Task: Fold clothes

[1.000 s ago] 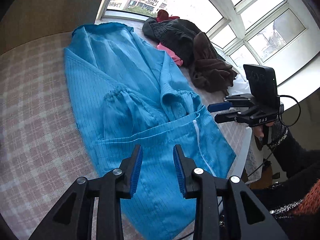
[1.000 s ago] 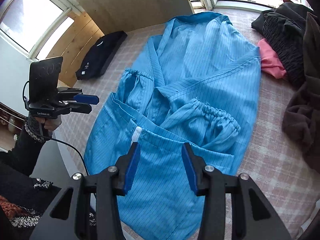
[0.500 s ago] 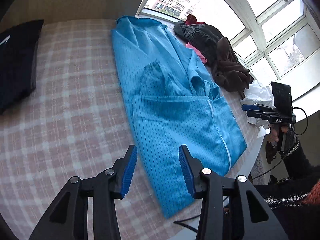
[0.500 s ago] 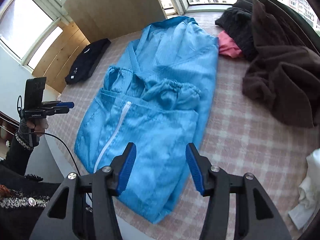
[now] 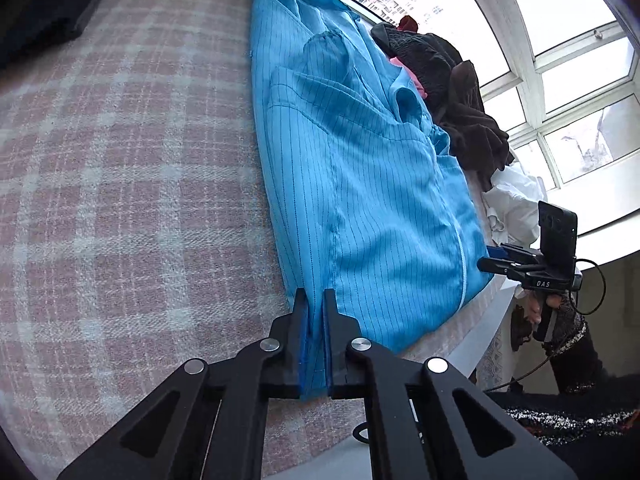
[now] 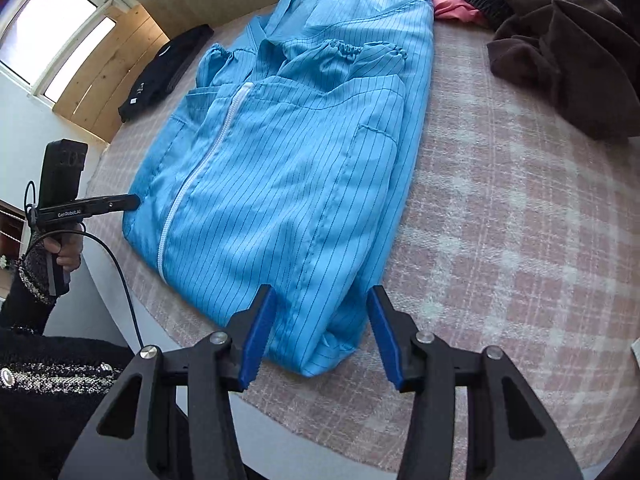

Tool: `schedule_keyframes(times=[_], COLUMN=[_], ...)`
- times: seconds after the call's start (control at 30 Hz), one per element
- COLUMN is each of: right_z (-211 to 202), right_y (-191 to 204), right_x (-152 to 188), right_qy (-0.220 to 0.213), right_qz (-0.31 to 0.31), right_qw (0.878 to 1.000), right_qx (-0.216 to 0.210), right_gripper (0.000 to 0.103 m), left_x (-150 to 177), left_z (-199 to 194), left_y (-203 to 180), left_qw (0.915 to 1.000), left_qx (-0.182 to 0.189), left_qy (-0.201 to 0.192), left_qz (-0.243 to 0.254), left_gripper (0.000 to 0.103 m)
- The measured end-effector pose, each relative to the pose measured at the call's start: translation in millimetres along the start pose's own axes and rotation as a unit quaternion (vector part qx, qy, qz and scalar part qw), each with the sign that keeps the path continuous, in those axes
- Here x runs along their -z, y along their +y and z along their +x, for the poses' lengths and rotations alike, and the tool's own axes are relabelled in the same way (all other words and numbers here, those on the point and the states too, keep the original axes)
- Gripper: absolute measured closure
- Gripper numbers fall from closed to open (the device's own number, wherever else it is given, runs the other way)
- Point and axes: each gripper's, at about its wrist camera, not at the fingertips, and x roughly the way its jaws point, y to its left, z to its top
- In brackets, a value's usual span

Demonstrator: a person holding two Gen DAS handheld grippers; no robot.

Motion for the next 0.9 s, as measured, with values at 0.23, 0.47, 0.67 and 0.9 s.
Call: schedule_keyframes(times=[0.23, 0.47, 0.67, 0.9], right_z=[1, -12, 17, 19], right_y=[21, 0, -25, -11], right_x=[-5, -49, -81, -96], right_qy=[0.031, -0.028, -0.025, -0.046], right_qz=[-0.063, -0.018, 0.024, -0.031], right_qw=[0.996, 0.998, 0.999, 0.998], right_qx=[0.057, 0.044, 0.02, 0.027], right_gripper=[0.057, 0.056, 0.056, 0.084], left_x=[11, -67, -112, -106], left_z=[-8, -13, 24, 18], left_y=[2, -14, -16, -5], left_qw=[0.9994, 0.9958, 0.9932, 0.9952], left_qx=[-0.014, -0.059, -0.083, -0.074], left_qy=[-0.021, -0.053, -0.03, -0.047], left_qz=[-0.025, 0.045, 0.076, 0.045], left_gripper=[0.092, 0.061, 0.09, 0.102])
